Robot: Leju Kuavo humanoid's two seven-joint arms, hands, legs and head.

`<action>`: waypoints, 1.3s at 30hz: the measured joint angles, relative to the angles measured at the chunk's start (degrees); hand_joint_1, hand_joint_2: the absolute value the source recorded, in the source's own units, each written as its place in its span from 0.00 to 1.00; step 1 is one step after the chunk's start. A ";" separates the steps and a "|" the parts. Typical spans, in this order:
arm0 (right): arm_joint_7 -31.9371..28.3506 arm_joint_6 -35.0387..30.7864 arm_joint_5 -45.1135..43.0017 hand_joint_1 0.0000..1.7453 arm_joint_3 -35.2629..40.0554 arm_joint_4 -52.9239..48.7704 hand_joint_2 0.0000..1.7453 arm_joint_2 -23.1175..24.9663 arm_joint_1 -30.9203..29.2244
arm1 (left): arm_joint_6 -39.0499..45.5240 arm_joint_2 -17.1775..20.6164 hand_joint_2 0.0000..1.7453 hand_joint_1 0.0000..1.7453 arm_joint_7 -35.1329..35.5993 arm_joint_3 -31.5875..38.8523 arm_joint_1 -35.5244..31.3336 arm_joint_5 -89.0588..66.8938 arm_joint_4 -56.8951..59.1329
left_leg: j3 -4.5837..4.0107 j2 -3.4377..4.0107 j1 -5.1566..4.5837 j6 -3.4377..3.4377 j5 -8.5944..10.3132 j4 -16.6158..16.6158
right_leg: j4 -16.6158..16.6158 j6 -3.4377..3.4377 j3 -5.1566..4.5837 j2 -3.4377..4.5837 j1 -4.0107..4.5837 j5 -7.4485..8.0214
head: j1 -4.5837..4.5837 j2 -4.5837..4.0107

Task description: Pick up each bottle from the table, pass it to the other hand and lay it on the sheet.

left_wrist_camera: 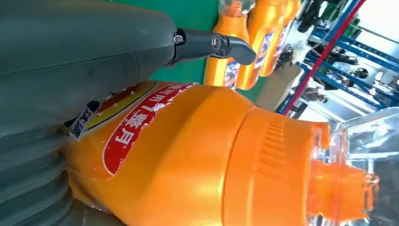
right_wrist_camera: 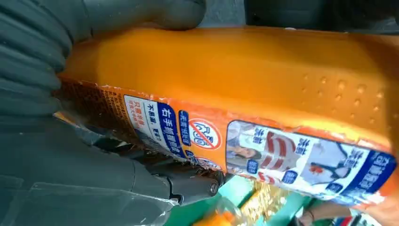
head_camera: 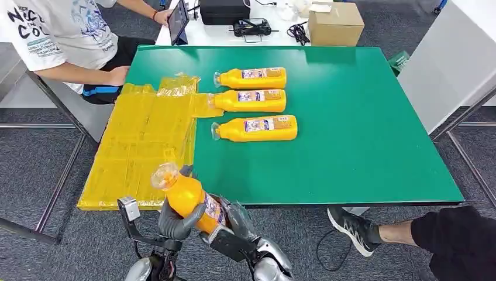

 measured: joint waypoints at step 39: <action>4.13 2.16 -5.55 0.00 -2.87 -11.87 0.00 0.02 1.83 | 5.84 -0.26 1.00 1.00 -0.81 4.35 -1.54 -9.25 -4.40 | 0.01 0.01 0.00 0.00 0.00 0.00 | 0.01 0.00 -0.01 0.01 0.00 0.01 | 0.02 0.00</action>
